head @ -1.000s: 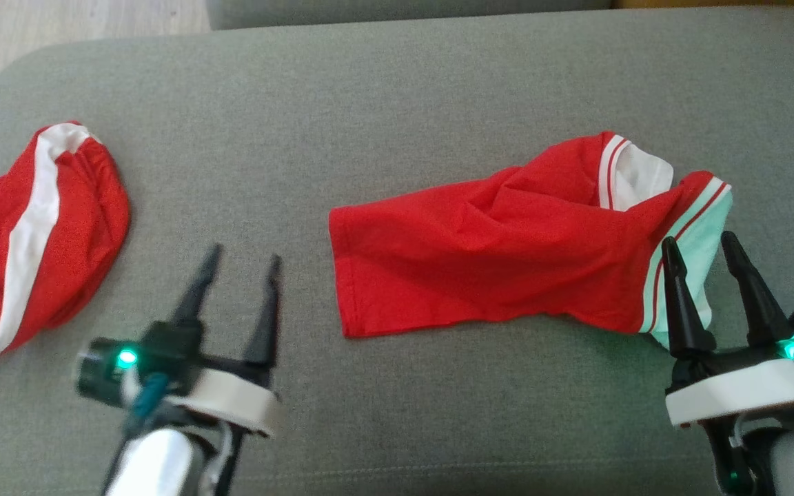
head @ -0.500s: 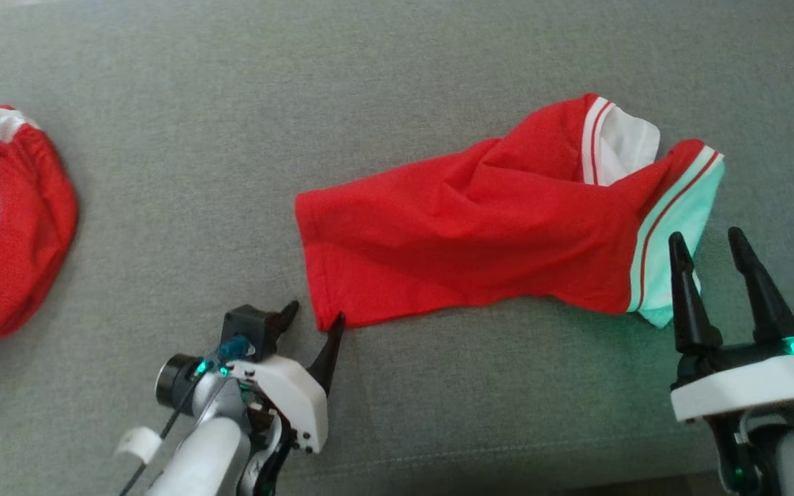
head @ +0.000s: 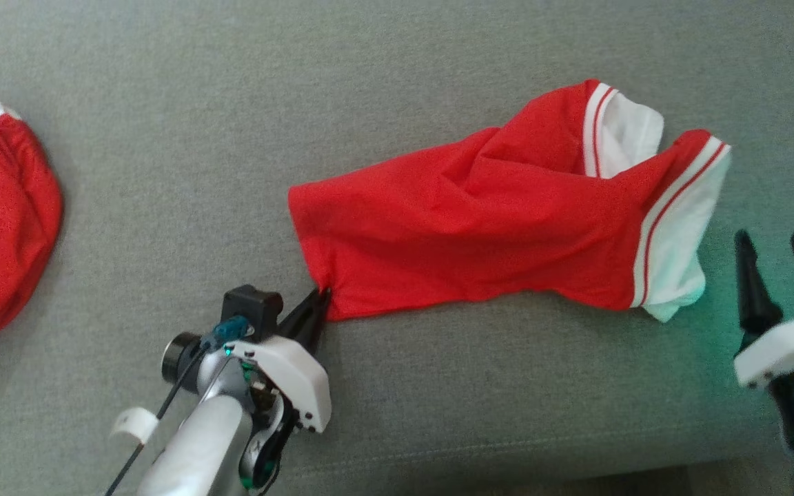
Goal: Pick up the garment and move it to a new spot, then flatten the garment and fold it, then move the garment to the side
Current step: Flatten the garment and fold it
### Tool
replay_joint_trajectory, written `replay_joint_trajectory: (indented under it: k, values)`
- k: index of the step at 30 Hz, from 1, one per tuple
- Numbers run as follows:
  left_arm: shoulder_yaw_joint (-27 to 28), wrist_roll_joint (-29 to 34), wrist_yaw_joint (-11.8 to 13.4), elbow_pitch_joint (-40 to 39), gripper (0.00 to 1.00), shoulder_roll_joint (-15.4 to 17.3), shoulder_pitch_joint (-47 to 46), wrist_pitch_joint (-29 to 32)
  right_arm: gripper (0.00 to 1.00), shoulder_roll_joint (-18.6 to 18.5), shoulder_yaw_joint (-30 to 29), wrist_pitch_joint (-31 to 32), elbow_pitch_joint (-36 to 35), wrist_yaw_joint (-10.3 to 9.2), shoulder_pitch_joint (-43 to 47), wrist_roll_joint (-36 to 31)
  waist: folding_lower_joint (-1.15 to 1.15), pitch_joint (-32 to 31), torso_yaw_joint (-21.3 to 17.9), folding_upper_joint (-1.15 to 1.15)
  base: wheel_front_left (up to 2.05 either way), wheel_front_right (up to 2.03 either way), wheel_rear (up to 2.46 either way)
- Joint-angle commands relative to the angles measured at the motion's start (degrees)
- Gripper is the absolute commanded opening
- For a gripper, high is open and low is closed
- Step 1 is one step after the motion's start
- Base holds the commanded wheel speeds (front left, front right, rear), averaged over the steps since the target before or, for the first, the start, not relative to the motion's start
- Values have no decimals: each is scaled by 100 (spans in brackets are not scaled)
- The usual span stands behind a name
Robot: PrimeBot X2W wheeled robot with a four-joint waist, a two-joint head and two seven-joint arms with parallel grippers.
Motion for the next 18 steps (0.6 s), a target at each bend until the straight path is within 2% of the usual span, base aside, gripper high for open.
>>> replay_joint_trajectory:
  k: [1,8,16,17,18]
  values:
    - [137,62,4,-63,0,70,-222,-15,100,-214,90,61,-60,-4,-289,43,0,76,63,0,0,0,0]
    - [94,110,31,-201,0,66,-364,-142,100,-386,250,812,685,-4,-908,27,0,274,260,0,0,0,0]
    - [86,111,69,-352,0,101,-386,-235,100,-401,543,1403,1126,-4,-1281,-12,0,351,343,0,0,0,0]
    - [90,107,72,-377,0,105,-389,-261,73,-398,557,1497,1172,-4,-1296,-1,0,348,349,0,0,0,0]
    - [95,109,84,-404,0,110,-392,-290,31,-388,557,1580,1211,-4,-1299,25,0,341,355,0,0,0,0]
